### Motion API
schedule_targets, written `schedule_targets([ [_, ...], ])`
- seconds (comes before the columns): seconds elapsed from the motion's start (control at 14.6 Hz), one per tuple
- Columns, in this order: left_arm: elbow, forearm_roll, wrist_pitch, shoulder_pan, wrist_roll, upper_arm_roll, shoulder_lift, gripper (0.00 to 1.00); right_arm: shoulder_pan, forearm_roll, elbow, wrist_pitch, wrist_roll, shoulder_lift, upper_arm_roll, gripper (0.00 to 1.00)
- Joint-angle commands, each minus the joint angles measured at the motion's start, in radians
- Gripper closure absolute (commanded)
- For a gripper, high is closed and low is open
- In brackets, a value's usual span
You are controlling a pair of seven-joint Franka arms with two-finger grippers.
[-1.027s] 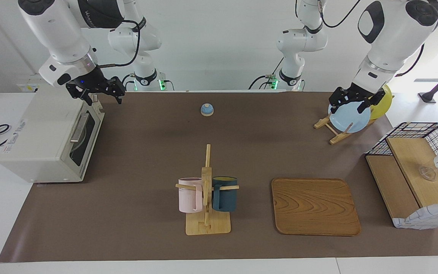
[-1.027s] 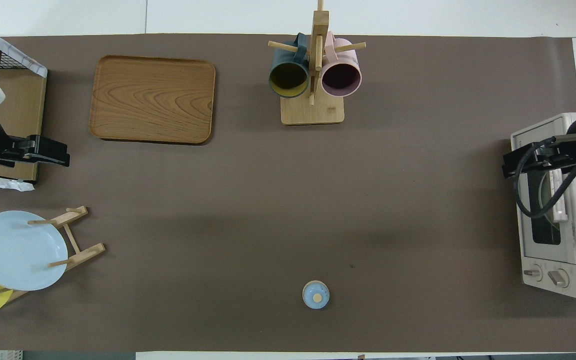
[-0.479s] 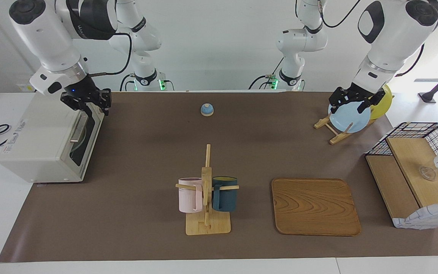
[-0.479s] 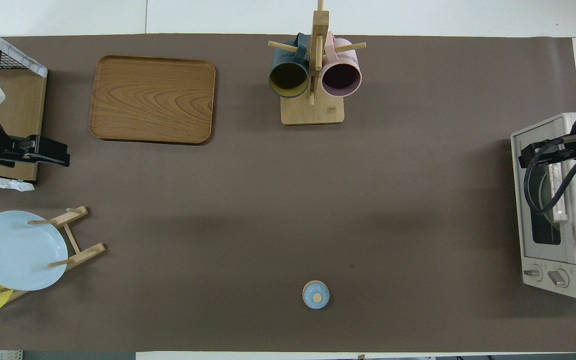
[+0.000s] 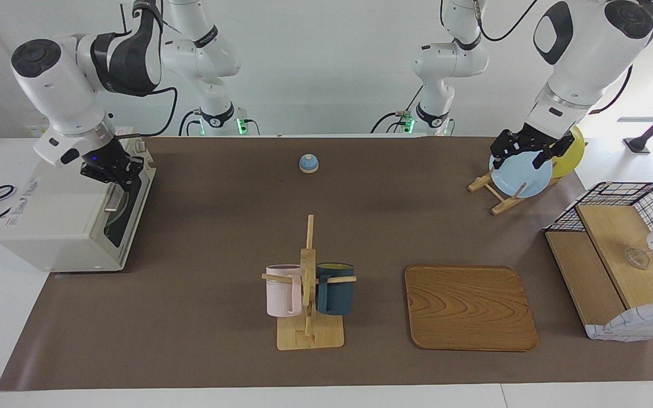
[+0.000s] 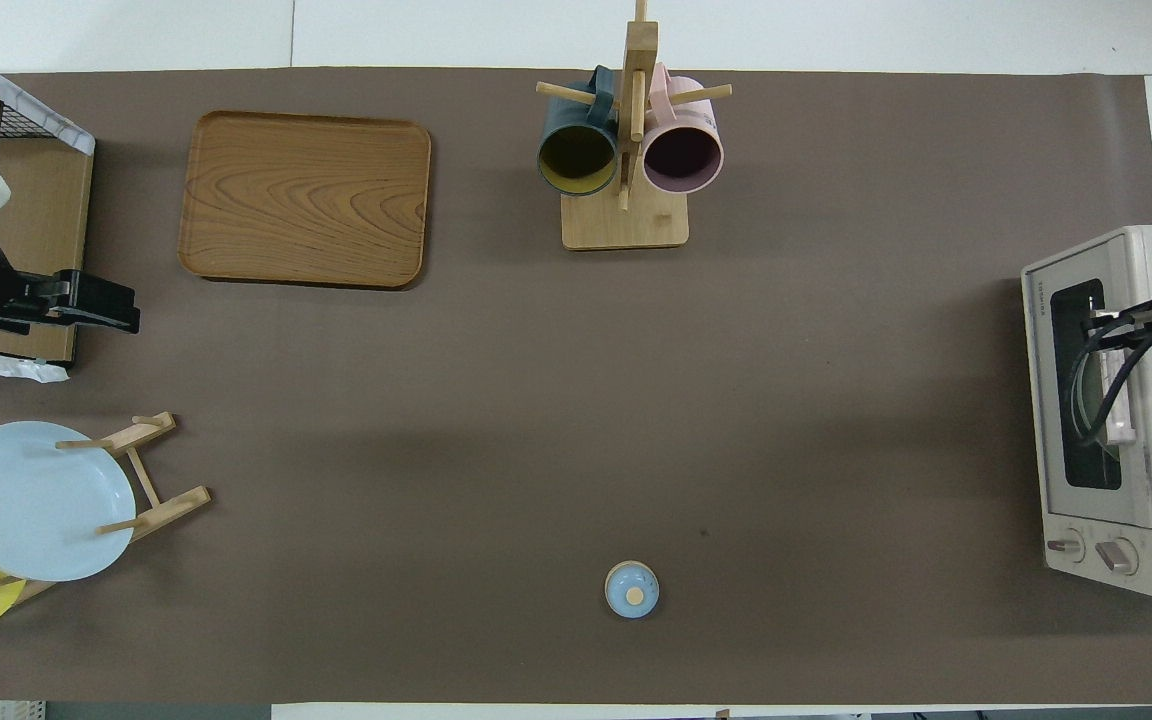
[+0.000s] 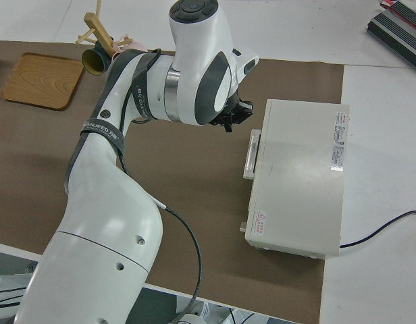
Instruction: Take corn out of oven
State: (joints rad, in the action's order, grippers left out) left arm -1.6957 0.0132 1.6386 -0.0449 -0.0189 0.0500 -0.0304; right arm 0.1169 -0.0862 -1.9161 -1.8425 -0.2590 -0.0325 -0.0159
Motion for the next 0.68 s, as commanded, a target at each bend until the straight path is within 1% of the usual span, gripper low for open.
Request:
schedule_targets([
  [0.0,-0.002,-0.021,-0.005,0.002,0.002,0.001,-0.011,0.0,0.026,-0.03,-0.07,-0.064,-0.003,-0.024,0.004,1.0],
  [0.27,-0.002,-0.021,-0.006,0.002,0.002,0.001,-0.011,0.0,0.027,-0.119,-0.08,-0.069,-0.002,-0.017,0.005,1.0],
  [0.62,-0.002,-0.021,-0.017,0.002,0.007,0.002,-0.011,0.0,0.043,-0.121,-0.115,-0.072,0.0,-0.018,0.004,1.0],
])
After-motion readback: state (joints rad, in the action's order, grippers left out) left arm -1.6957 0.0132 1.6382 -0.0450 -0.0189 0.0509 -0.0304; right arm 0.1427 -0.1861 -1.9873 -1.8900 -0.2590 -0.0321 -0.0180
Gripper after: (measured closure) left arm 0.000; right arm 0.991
